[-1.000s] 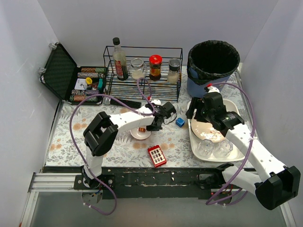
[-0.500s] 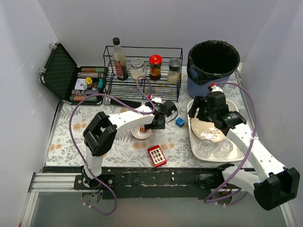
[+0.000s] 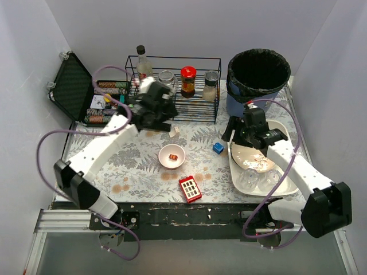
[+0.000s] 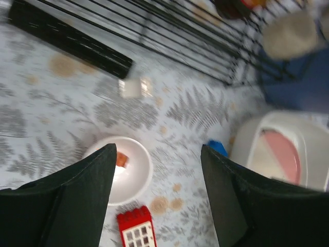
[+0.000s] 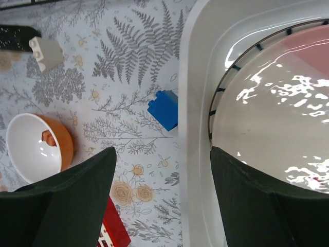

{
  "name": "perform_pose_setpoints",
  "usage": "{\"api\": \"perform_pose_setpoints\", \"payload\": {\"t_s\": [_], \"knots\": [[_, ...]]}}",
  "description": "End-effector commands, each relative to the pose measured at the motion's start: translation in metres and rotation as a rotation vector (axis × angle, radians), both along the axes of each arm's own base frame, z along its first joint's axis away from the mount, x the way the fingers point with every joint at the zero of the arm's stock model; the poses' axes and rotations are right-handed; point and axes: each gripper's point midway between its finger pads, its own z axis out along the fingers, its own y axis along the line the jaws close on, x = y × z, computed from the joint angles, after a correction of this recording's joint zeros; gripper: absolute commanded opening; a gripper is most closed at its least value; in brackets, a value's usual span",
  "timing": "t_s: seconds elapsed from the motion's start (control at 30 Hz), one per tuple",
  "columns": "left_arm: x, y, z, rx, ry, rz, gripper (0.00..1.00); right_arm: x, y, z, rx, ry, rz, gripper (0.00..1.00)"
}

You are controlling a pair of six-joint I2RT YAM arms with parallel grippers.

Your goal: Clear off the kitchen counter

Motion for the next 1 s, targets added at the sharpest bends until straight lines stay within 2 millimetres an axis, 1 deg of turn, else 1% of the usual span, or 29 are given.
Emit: {"api": "perform_pose_setpoints", "payload": {"t_s": [0.0,0.07,0.13,0.17,0.23,0.3,0.37,0.4,0.43,0.57,0.6,0.73,0.87,0.97], "knots": [[0.015,0.080,-0.003,-0.035,0.000,0.114,0.66,0.006,0.042,0.008,0.046,-0.008,0.116,0.81],[0.015,0.106,-0.012,-0.033,0.018,0.160,0.66,0.005,0.061,0.009,0.050,-0.005,0.161,0.82],[0.013,0.125,-0.024,-0.037,0.040,0.188,0.66,0.003,0.080,0.004,0.058,0.007,0.196,0.82],[0.011,0.133,-0.030,-0.052,0.055,0.197,0.66,-0.003,0.093,0.002,0.082,0.027,0.236,0.82],[0.007,0.145,-0.041,-0.081,0.069,0.211,0.66,-0.009,0.111,-0.008,0.094,0.054,0.278,0.82],[0.001,0.156,-0.058,-0.090,0.103,0.232,0.66,-0.016,0.130,-0.018,0.119,0.078,0.324,0.82],[-0.003,0.164,-0.065,-0.093,0.111,0.246,0.66,-0.022,0.149,-0.024,0.157,0.087,0.371,0.82],[-0.005,0.167,-0.069,-0.091,0.117,0.252,0.66,-0.025,0.156,-0.029,0.171,0.100,0.387,0.81],[-0.006,0.170,-0.070,-0.091,0.119,0.257,0.66,-0.027,0.163,-0.030,0.188,0.101,0.403,0.81],[-0.010,0.173,-0.075,-0.090,0.129,0.249,0.66,-0.029,0.181,-0.042,0.206,0.126,0.436,0.80],[-0.010,0.172,-0.075,-0.090,0.129,0.245,0.66,-0.029,0.185,-0.042,0.212,0.129,0.447,0.80],[-0.011,0.173,-0.076,-0.091,0.128,0.245,0.66,-0.028,0.193,-0.054,0.203,0.159,0.460,0.77],[-0.011,0.173,-0.077,-0.095,0.128,0.243,0.66,-0.026,0.199,-0.068,0.178,0.185,0.474,0.66],[-0.012,0.171,-0.079,-0.101,0.132,0.238,0.66,-0.026,0.207,-0.073,0.168,0.190,0.493,0.63]]}}
